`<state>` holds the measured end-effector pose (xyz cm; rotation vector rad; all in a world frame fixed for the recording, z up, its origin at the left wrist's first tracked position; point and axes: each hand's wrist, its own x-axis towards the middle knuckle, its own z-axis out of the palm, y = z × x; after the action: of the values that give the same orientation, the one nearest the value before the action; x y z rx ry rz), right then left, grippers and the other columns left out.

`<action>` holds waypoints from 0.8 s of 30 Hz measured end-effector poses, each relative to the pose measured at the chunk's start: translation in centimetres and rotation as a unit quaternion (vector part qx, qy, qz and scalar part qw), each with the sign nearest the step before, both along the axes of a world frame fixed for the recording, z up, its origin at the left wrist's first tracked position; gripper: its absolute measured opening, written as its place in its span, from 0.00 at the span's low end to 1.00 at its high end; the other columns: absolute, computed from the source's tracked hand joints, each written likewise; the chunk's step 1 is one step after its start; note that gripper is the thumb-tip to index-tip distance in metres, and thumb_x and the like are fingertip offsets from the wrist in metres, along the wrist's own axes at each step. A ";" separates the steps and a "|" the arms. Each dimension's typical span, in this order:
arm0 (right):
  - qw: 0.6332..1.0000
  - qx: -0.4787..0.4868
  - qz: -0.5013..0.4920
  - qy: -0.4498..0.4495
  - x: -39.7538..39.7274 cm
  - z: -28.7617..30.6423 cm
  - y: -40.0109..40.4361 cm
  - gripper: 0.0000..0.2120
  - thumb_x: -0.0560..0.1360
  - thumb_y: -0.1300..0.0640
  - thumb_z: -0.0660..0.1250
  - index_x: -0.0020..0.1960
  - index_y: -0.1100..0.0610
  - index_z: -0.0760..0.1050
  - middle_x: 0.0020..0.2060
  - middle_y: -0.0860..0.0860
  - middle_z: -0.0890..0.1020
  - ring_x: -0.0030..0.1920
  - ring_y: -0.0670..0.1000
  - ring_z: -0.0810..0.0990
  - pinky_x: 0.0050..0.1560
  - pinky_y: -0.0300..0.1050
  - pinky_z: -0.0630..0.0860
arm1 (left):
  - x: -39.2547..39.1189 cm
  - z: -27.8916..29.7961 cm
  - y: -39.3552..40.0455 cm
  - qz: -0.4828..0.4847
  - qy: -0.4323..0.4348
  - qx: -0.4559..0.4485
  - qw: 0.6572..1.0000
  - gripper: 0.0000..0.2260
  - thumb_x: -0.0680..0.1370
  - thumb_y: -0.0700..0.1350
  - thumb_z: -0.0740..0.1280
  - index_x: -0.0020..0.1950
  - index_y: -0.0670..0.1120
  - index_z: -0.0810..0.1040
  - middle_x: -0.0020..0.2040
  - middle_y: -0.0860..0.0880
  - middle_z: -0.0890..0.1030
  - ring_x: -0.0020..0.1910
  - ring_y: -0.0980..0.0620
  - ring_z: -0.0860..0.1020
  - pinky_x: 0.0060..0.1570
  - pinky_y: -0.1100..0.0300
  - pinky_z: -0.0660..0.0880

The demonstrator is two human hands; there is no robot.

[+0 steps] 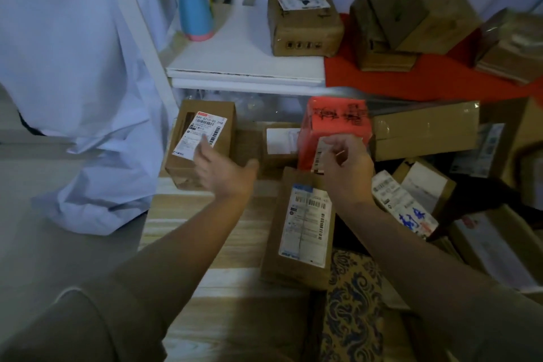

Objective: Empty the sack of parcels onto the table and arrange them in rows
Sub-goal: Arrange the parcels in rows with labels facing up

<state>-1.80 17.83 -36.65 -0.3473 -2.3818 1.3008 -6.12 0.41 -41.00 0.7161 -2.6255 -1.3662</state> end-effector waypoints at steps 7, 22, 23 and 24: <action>0.998 -0.040 -0.044 -0.032 1.6 -0.5 5.5 0.13 0.77 0.62 0.68 0.52 0.45 0.71 0.49 0.54 0.77 0.44 0.53 0.78 0.39 0.47 0.76 | -3.9 2.2 7.3 -0.381 0.006 0.107 0.918 0.62 0.64 0.37 0.81 0.79 0.50 0.36 0.78 0.47 0.57 0.75 0.51 0.62 0.71 0.48 0.68; 0.985 -0.119 0.063 -0.106 0.0 0.3 6.8 0.28 0.80 0.63 0.65 0.77 0.53 0.61 0.60 0.42 0.75 0.53 0.38 0.77 0.46 0.33 0.76 | -5.0 5.8 8.0 -0.255 0.053 0.198 0.945 0.46 0.63 0.41 0.81 0.74 0.54 0.59 0.67 0.50 0.71 0.67 0.50 0.72 0.63 0.43 0.75; 0.986 -0.119 0.054 -0.104 -0.2 0.4 6.4 0.28 0.80 0.63 0.65 0.77 0.54 0.61 0.56 0.41 0.75 0.52 0.40 0.77 0.44 0.32 0.74 | -4.7 6.5 7.3 -0.218 0.061 0.236 0.945 0.43 0.65 0.40 0.80 0.74 0.53 0.60 0.65 0.50 0.73 0.66 0.50 0.74 0.61 0.44 0.77; 0.986 -0.118 0.053 -0.102 -0.2 0.6 5.7 0.27 0.79 0.63 0.65 0.76 0.54 0.62 0.54 0.41 0.75 0.51 0.41 0.77 0.42 0.30 0.72 | -4.2 7.4 6.4 -0.185 0.064 0.272 0.942 0.41 0.68 0.39 0.78 0.74 0.52 0.61 0.63 0.51 0.76 0.63 0.50 0.76 0.58 0.45 0.78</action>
<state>-2.01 23.55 -36.00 -0.4479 -2.4441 1.6765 -10.28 6.79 -33.59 0.1497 -2.3634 -2.2022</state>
